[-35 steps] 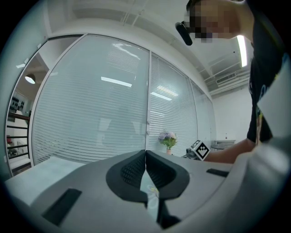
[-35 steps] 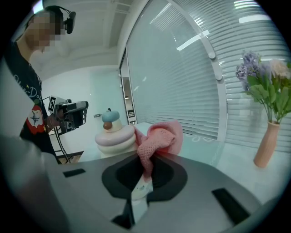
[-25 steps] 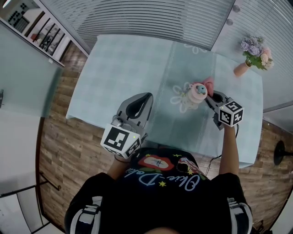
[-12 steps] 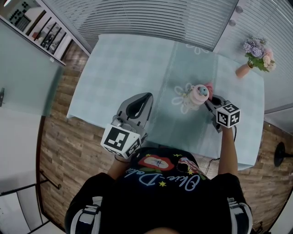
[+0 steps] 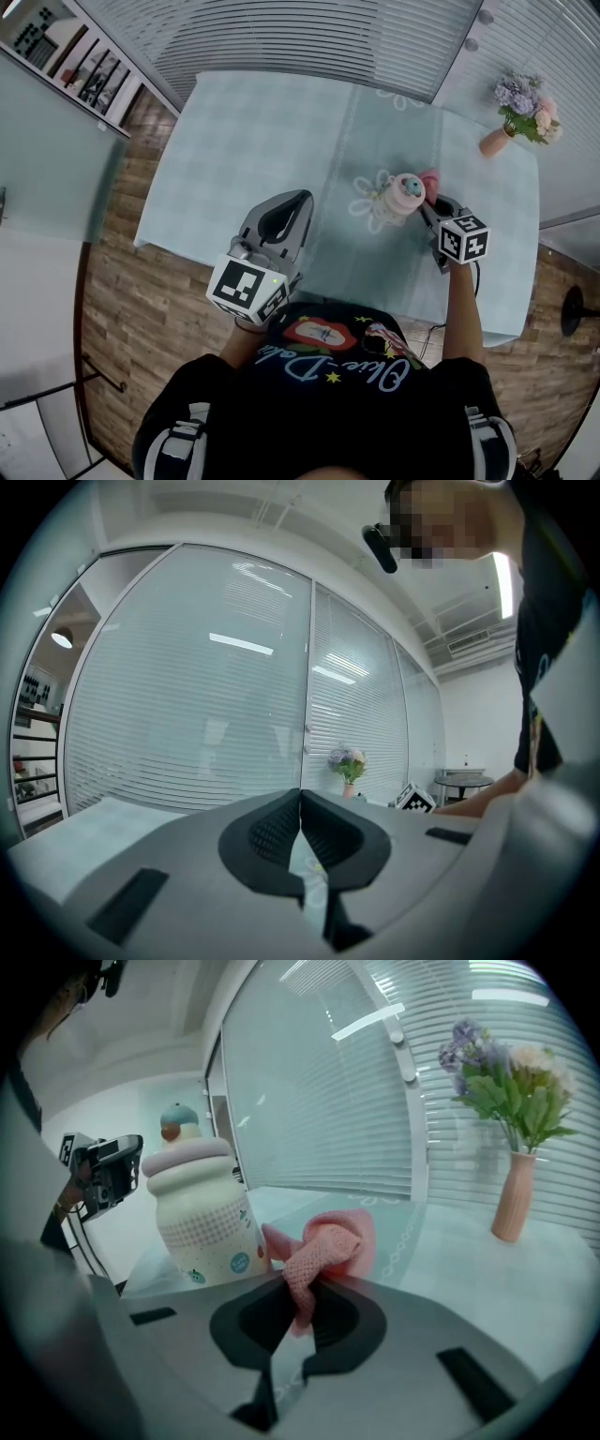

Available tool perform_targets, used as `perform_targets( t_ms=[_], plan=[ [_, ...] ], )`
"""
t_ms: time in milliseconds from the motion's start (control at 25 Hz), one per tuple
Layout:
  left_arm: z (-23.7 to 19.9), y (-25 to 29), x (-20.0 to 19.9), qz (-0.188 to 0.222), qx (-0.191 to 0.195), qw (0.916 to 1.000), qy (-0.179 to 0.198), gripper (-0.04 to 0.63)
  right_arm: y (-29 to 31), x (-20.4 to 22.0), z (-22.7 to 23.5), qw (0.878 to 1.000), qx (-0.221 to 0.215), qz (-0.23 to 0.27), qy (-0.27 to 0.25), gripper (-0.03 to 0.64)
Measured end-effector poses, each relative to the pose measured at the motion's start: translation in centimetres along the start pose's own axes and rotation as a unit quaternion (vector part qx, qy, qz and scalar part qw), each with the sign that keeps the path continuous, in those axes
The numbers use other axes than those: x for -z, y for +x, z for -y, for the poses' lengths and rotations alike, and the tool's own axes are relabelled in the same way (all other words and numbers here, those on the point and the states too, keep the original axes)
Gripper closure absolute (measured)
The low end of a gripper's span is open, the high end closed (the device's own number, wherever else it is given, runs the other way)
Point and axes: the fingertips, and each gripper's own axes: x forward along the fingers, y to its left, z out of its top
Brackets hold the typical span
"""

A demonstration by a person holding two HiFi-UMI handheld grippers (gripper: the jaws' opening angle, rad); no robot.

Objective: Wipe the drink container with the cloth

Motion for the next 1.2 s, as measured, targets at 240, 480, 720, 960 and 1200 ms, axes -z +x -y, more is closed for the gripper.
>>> perform_targets(
  t_ms=[240, 480, 720, 960, 1200],
  plan=[
    [0.8, 1.2, 0.2, -0.003, 0.027, 0.9996, -0.001, 0.591, -4.3, -2.6, 1.1, 0.992, 0.086, 0.076, 0.053, 0.600],
    [1.8, 3.0, 0.3, -0.006, 0.056, 0.9984, 0.000, 0.591, -8.4, -4.7, -0.1, 0.979, 0.127, 0.149, 0.054, 0.600],
    [3.5, 4.8, 0.5, -0.007, 0.094, 0.9956, 0.003, 0.591, -11.9, -5.5, -2.1, 0.964, 0.152, 0.209, 0.067, 0.600],
    [4.9, 6.1, 0.9, -0.013, 0.125, 0.9921, -0.004, 0.591, -14.3, -5.6, -3.4, 0.950, 0.178, 0.246, 0.078, 0.600],
    [5.7, 6.8, 1.1, -0.014, 0.143, 0.9896, -0.003, 0.591, -15.4, -6.3, -3.9, 0.943, 0.190, 0.265, 0.072, 0.600]
  ],
)
